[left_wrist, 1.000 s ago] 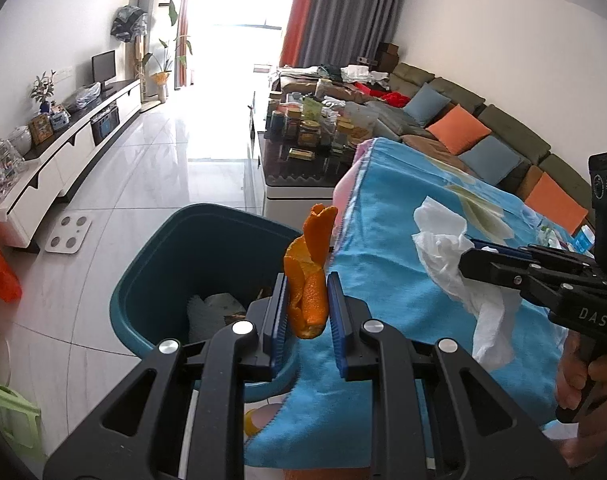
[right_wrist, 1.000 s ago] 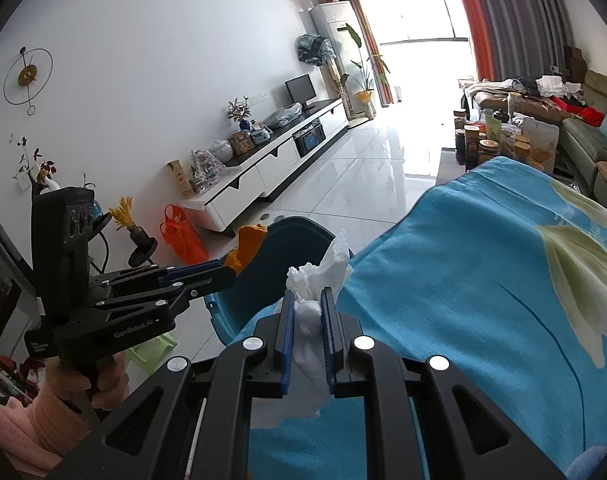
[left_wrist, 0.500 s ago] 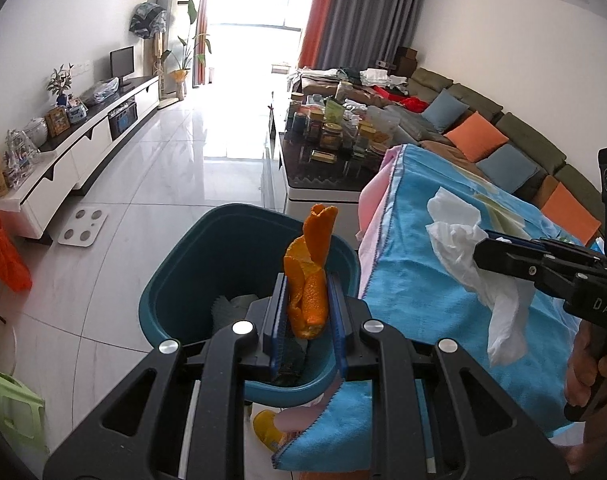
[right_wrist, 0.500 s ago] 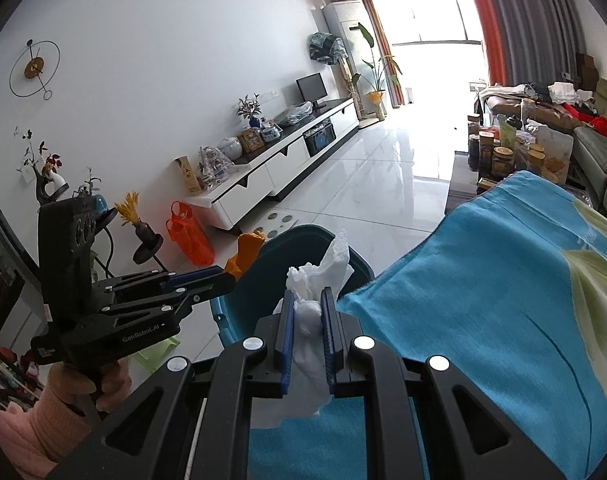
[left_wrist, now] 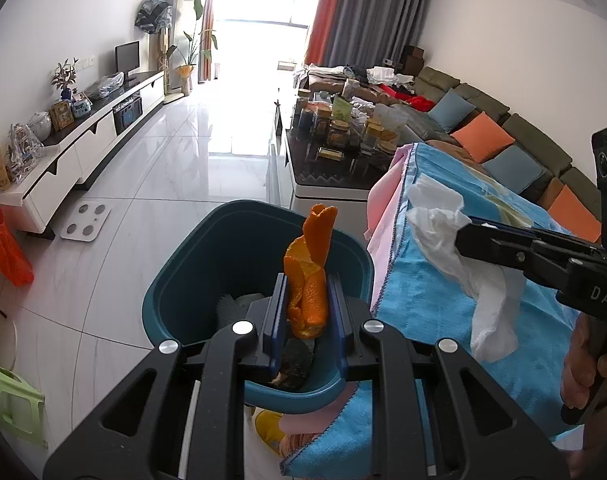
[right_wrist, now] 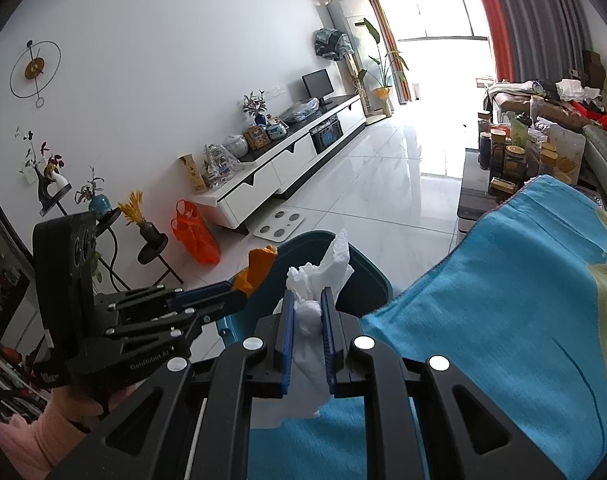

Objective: Collect trash
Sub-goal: 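Carry the orange peel and white tissue over the teal bin with both tools, then open the left gripper over the bin while the right gripper releases the tissue into it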

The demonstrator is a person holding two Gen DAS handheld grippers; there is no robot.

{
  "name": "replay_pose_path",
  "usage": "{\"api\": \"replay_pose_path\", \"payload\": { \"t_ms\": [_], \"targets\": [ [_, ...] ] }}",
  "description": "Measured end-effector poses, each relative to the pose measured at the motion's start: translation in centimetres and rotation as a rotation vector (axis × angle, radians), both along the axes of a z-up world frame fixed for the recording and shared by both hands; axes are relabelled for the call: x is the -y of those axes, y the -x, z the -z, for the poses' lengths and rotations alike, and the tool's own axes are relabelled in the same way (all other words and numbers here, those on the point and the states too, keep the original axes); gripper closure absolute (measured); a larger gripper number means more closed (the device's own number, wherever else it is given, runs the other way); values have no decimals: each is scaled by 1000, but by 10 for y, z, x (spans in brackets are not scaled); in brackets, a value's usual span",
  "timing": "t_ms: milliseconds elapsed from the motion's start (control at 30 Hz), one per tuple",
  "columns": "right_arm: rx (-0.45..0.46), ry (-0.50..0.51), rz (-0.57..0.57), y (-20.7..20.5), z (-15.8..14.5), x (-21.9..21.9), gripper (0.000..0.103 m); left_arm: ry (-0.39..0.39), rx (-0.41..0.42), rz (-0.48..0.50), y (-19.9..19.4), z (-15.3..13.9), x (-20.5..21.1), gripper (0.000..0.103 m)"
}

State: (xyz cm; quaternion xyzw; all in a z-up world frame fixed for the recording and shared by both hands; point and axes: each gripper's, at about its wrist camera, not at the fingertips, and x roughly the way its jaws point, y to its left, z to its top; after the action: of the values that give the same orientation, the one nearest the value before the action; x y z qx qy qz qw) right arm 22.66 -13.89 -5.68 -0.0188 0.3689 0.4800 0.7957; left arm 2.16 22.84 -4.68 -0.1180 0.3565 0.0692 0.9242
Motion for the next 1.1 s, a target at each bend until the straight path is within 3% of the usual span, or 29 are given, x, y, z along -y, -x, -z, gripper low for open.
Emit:
{"api": "replay_pose_path", "payload": {
  "t_ms": [1100],
  "targets": [
    [-121, 85, 35, -31, 41, -58, 89, 27, -117, -65, -42, 49, -26, 82]
  ]
}}
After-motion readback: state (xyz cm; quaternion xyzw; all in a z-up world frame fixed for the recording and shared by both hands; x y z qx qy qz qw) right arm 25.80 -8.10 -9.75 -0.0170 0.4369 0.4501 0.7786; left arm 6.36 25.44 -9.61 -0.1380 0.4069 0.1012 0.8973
